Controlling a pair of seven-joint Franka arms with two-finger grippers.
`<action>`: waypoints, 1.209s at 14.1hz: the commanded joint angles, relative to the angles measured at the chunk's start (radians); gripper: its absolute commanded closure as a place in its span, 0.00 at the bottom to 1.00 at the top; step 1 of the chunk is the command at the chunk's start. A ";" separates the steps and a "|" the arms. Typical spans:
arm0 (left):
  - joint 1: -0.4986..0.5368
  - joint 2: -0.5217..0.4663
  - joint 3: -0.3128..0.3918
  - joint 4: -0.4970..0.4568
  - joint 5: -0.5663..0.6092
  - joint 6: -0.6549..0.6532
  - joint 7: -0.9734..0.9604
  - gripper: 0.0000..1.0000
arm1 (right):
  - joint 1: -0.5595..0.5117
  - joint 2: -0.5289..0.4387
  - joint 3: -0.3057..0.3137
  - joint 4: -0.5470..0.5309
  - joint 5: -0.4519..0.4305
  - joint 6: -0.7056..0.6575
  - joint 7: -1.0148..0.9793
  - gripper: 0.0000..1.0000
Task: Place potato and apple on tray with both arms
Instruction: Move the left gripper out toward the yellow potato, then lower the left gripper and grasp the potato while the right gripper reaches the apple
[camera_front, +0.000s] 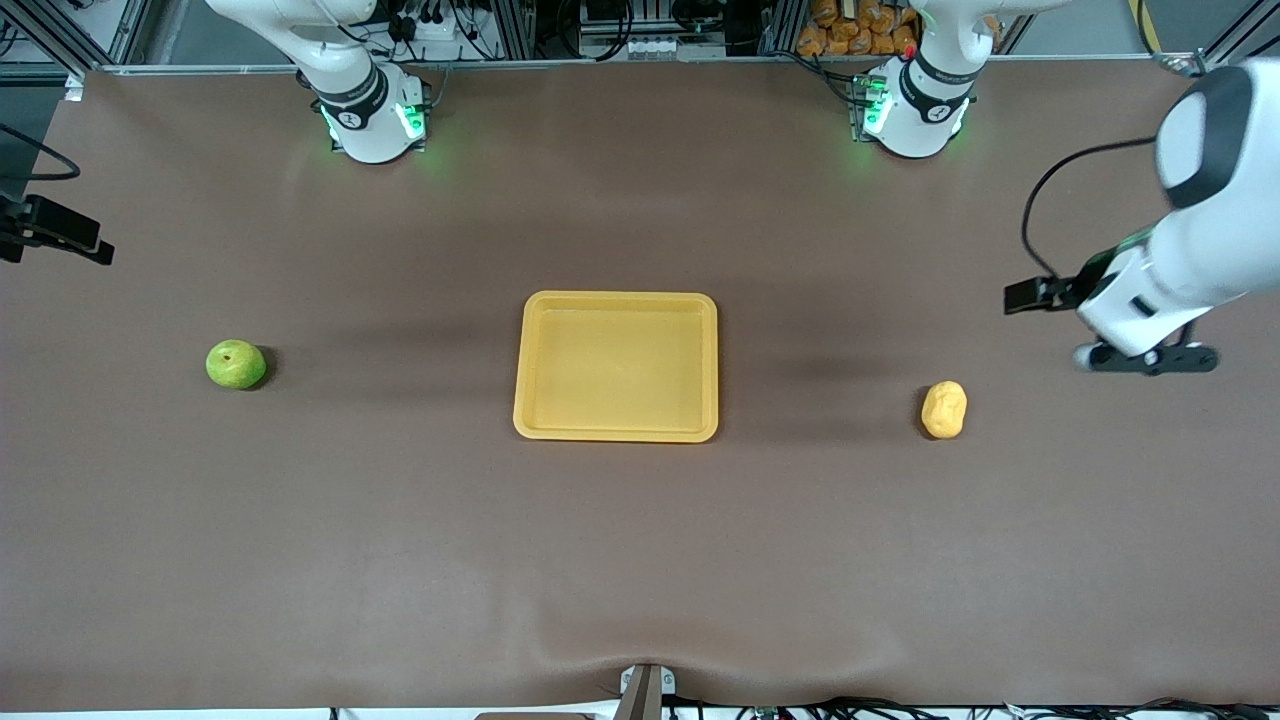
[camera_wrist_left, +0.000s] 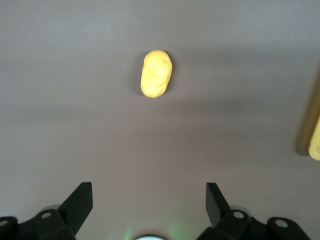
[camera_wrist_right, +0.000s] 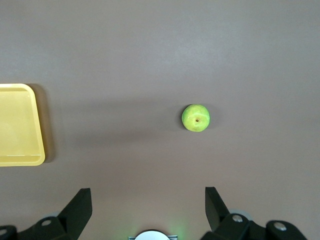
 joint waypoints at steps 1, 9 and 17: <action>0.001 -0.033 -0.004 -0.184 0.020 0.185 -0.019 0.00 | -0.022 0.030 0.014 0.004 0.003 0.001 -0.017 0.00; 0.015 0.204 -0.002 -0.302 0.041 0.586 0.011 0.00 | -0.028 0.043 0.014 0.002 0.002 0.001 -0.018 0.00; -0.002 0.396 -0.002 -0.262 0.190 0.839 -0.085 0.00 | -0.018 0.091 0.014 0.004 -0.006 0.009 -0.020 0.00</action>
